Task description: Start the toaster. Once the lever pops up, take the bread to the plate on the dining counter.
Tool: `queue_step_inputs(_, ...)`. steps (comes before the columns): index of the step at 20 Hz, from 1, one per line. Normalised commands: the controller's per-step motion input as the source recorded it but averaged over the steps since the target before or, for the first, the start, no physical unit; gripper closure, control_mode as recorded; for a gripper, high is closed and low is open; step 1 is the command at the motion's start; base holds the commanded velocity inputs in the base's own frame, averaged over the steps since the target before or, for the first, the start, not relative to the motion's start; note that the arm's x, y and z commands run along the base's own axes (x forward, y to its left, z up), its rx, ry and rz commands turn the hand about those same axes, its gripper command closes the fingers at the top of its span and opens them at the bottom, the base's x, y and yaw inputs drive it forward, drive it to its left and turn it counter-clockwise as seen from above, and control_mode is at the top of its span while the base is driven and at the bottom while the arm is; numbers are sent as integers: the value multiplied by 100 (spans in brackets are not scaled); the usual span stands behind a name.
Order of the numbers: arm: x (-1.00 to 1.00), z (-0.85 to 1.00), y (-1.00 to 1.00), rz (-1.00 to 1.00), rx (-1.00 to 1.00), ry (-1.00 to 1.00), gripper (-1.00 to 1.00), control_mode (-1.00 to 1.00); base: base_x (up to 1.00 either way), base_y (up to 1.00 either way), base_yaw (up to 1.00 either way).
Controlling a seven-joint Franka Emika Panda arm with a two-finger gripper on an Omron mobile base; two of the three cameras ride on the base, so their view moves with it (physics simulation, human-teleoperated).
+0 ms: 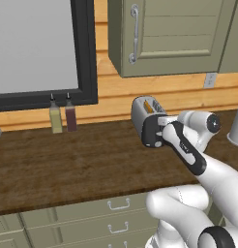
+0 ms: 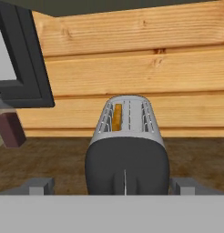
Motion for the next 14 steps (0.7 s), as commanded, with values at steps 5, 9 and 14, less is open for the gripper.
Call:
queue_step_inputs(5,0,0,0,0,0,0,-100,-100,0,0,0)
queue_step_inputs(9,0,0,0,0,0,0,-100,-100,0,0,0)
queue_step_inputs(14,0,0,0,0,0,0,-100,-100,0,0,0)
